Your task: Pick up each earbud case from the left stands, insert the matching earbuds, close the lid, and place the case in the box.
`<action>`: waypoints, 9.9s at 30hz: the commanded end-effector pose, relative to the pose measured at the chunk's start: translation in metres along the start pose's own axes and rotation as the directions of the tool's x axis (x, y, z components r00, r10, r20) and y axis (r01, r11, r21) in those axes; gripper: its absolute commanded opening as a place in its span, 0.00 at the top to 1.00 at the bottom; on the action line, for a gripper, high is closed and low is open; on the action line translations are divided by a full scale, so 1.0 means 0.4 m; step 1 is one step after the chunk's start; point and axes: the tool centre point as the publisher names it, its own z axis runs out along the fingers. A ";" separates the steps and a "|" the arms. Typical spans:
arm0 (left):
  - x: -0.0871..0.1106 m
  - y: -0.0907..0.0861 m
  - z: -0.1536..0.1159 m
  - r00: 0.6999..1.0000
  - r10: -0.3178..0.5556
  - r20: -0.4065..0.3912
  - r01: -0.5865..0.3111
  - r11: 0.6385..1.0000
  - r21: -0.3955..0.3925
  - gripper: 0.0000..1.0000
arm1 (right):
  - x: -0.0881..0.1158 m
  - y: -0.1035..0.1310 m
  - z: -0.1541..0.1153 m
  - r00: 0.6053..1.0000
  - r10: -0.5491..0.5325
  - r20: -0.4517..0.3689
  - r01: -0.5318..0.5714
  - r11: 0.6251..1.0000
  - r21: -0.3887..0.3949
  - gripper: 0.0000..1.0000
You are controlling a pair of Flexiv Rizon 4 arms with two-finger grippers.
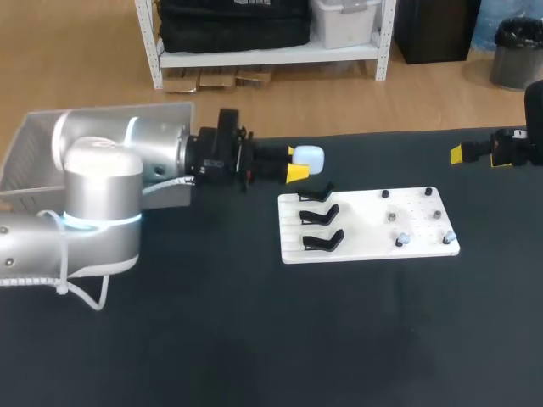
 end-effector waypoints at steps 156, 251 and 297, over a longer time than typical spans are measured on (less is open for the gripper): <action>0.013 -0.106 0.096 0.995 0.065 0.075 -0.064 0.998 -0.011 1.00 | 0.060 0.173 0.089 0.906 -0.119 -0.406 0.236 0.939 0.250 0.00; 0.013 -0.106 0.096 0.995 0.065 0.075 -0.064 0.998 -0.011 1.00 | 0.312 -0.051 0.146 0.788 -0.179 -0.589 0.407 0.870 0.280 0.82; 0.013 -0.106 0.096 0.995 0.065 0.075 -0.064 0.998 -0.011 1.00 | 0.102 0.363 0.018 0.825 -0.015 -0.565 0.305 0.853 0.424 1.00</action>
